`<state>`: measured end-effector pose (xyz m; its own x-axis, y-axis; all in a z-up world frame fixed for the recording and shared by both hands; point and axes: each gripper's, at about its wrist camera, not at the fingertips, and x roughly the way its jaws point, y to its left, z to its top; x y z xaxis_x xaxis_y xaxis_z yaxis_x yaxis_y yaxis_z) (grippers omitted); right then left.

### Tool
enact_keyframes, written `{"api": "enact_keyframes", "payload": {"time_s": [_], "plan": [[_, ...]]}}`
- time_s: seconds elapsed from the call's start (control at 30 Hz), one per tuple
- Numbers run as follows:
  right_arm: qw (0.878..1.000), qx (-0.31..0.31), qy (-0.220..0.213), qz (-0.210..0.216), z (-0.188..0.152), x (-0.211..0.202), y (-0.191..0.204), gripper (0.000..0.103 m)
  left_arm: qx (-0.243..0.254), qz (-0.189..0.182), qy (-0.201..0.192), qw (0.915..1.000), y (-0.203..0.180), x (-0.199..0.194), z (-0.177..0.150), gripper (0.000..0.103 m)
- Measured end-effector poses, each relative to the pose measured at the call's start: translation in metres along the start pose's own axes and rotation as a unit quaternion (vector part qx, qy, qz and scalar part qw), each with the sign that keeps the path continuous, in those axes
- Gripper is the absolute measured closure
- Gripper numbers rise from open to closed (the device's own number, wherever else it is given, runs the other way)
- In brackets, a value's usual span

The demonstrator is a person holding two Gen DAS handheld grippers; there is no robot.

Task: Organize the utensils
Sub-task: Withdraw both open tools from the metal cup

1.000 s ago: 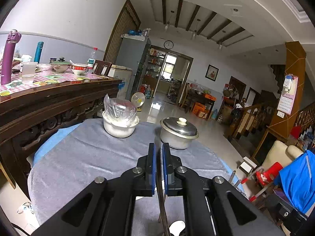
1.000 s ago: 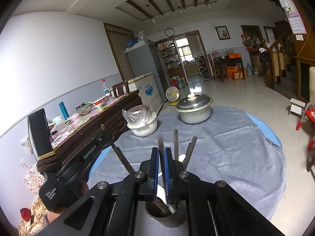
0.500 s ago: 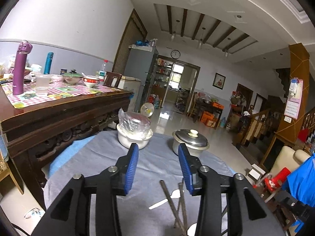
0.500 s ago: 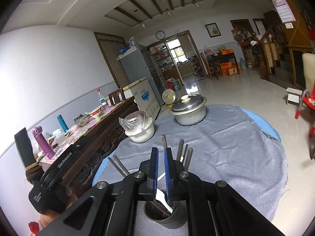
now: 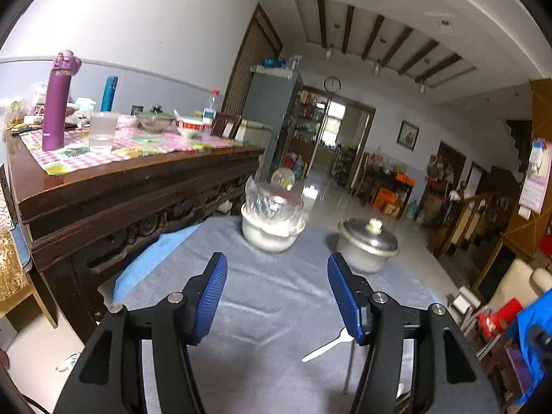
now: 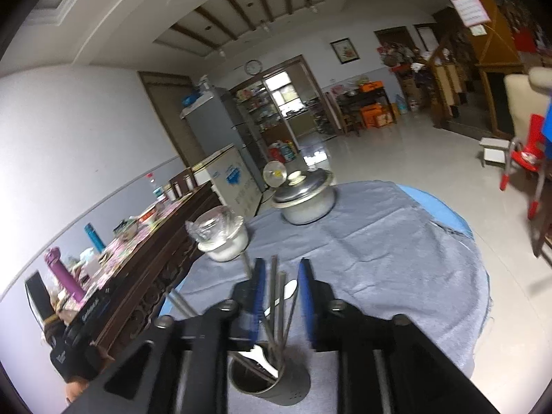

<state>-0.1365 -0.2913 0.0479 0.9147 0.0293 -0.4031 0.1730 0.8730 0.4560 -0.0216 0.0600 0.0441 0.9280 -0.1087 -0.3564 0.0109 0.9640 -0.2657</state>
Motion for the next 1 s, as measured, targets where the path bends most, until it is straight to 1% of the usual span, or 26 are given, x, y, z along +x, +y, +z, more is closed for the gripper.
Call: {"api": "enact_keyframes", "payload": {"time_s": [0.07, 0.27, 0.37, 0.5, 0.6, 0.73, 0.9, 1.0], "plan": [[1.0, 0.005, -0.003, -0.015, 0.002, 0.0, -0.008, 0.078, 0.006, 0.011, 0.014, 0.9998, 0.007, 0.008, -0.004, 0.041], [0.999, 0.026, 0.006, -0.043, 0.006, 0.009, -0.03, 0.078, 0.028, 0.023, 0.072, 0.9967, 0.017, 0.036, -0.021, 0.041], [0.997, 0.04, 0.016, -0.057, 0.005, 0.016, -0.042, 0.078, 0.038, 0.027, 0.109, 0.9929, 0.02, 0.054, -0.034, 0.041], [0.995, 0.059, 0.035, -0.072, 0.003, 0.028, -0.058, 0.078, 0.046, 0.031, 0.147, 0.9876, 0.023, 0.073, -0.049, 0.041], [0.993, 0.073, 0.052, -0.075, 0.0, 0.041, -0.069, 0.078, 0.06, 0.031, 0.172, 0.9828, 0.021, 0.089, -0.06, 0.041], [0.99, 0.086, 0.075, -0.081, -0.007, 0.06, -0.082, 0.078, 0.085, 0.023, 0.194, 0.9772, 0.014, 0.109, -0.067, 0.041], [0.987, 0.098, 0.1, -0.085, -0.016, 0.08, -0.093, 0.078, 0.129, 0.008, 0.211, 0.9689, -0.004, 0.133, -0.074, 0.041], [0.984, 0.102, 0.111, -0.09, -0.019, 0.09, -0.1, 0.078, 0.144, -0.003, 0.216, 0.9656, -0.013, 0.141, -0.078, 0.041]]}}
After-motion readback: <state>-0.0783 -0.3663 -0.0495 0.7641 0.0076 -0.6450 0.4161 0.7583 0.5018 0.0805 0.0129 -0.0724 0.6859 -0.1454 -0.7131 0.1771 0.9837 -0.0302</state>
